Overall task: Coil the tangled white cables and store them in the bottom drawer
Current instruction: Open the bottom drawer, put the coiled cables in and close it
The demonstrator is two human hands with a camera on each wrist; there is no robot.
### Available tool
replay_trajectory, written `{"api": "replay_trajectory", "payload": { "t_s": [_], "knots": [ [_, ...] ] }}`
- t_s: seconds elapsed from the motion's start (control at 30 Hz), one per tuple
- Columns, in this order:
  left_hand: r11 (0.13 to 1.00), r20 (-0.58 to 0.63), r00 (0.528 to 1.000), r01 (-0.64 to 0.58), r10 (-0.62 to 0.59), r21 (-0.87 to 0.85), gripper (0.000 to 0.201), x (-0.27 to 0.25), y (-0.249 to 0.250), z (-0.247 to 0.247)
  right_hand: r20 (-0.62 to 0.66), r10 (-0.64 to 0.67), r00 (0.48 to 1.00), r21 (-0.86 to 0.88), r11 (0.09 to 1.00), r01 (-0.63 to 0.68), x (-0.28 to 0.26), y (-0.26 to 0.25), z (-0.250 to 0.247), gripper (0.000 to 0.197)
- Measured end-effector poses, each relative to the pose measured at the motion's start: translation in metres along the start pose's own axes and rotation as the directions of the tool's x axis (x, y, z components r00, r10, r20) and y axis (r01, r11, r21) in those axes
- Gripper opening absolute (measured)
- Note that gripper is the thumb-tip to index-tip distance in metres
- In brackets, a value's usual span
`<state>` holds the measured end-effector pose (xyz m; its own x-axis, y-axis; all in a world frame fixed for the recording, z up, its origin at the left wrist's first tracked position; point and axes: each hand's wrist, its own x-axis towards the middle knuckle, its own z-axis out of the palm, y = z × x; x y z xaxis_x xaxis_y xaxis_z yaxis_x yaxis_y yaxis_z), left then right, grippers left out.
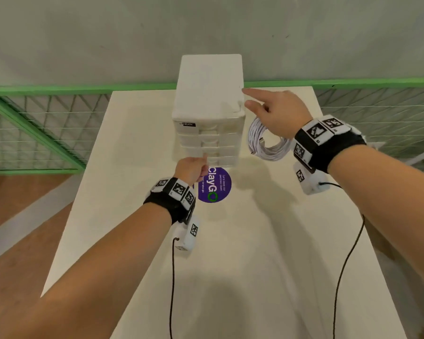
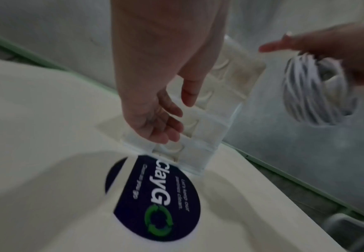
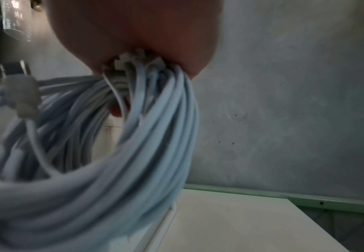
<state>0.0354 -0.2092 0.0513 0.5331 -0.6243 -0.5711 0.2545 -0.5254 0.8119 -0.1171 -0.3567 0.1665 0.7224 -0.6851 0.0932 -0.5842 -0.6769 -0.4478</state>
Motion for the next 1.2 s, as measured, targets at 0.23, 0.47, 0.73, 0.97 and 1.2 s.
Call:
{"api": "replay_trajectory", "payload": {
  "t_s": [0.23,0.47,0.73,0.97,1.2],
  "knots": [
    [0.938,0.051,0.96,0.28,-0.276,-0.203,0.028,0.035,-0.016,0.032,0.104,-0.002,0.995,-0.022,1.0,0.005,0.001,0.002,0.023,0.044],
    [0.88,-0.022,0.965,0.23,-0.263,-0.416,0.037,0.049,-0.024,0.042,-0.007,0.08,0.997,0.13,0.988,-0.078,0.003,0.003,0.034,0.037],
    [0.879,0.03,0.965,0.251,-0.262,-0.404,0.023,0.051,-0.038,0.045,-0.025,0.098,0.995,0.139,0.986,-0.094,0.001,0.007,0.042,0.039],
    [0.901,0.06,0.959,0.281,-0.277,-0.33,0.021,0.02,-0.074,0.034,-0.043,0.121,0.992,0.119,0.986,-0.115,0.0,0.005,0.047,0.04],
    [0.92,0.095,0.969,0.248,-0.229,-0.305,0.031,-0.013,-0.103,0.025,-0.055,0.143,0.988,0.123,0.983,-0.135,-0.005,-0.003,0.049,0.04]
  ]
}}
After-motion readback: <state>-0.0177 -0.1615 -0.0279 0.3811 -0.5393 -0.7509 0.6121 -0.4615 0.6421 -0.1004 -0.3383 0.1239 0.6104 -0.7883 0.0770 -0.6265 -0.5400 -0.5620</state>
